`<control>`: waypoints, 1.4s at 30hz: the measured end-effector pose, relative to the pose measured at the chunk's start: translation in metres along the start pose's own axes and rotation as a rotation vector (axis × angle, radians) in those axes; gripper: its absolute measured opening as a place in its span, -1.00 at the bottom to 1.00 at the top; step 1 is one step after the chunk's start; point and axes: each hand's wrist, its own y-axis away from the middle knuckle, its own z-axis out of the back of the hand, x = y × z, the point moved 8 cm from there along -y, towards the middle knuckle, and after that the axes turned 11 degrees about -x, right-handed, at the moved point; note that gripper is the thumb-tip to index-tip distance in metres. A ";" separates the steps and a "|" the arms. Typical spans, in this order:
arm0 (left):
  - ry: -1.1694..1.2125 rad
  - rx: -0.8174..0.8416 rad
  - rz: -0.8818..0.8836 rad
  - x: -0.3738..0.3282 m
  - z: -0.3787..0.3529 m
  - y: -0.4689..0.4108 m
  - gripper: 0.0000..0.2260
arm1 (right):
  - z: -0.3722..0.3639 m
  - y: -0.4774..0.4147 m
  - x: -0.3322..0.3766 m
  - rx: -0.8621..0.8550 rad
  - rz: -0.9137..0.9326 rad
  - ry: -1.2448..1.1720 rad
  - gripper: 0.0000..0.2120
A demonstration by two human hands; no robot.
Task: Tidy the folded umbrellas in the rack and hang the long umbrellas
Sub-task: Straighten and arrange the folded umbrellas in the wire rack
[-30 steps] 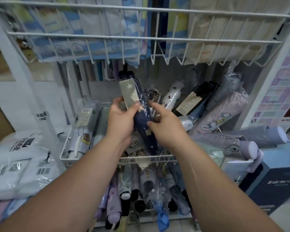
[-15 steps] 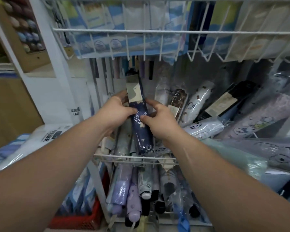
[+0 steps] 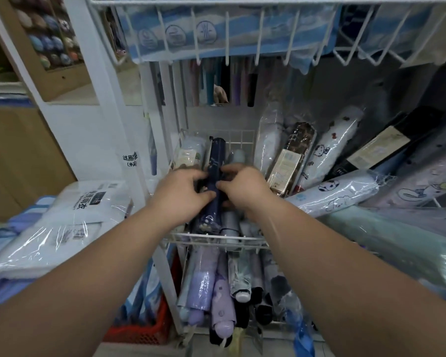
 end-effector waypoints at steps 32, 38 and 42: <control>0.085 -0.060 -0.292 -0.055 -0.008 0.029 -0.38 | 0.127 0.072 0.007 -0.463 0.320 0.350 -0.69; 0.339 0.274 -0.293 -0.105 -0.071 0.037 -0.52 | 0.153 0.117 -0.025 -0.578 0.272 0.336 -0.65; 0.238 0.311 -0.300 -0.107 -0.089 0.030 -0.55 | 0.158 0.116 -0.044 -0.546 0.186 0.433 -0.59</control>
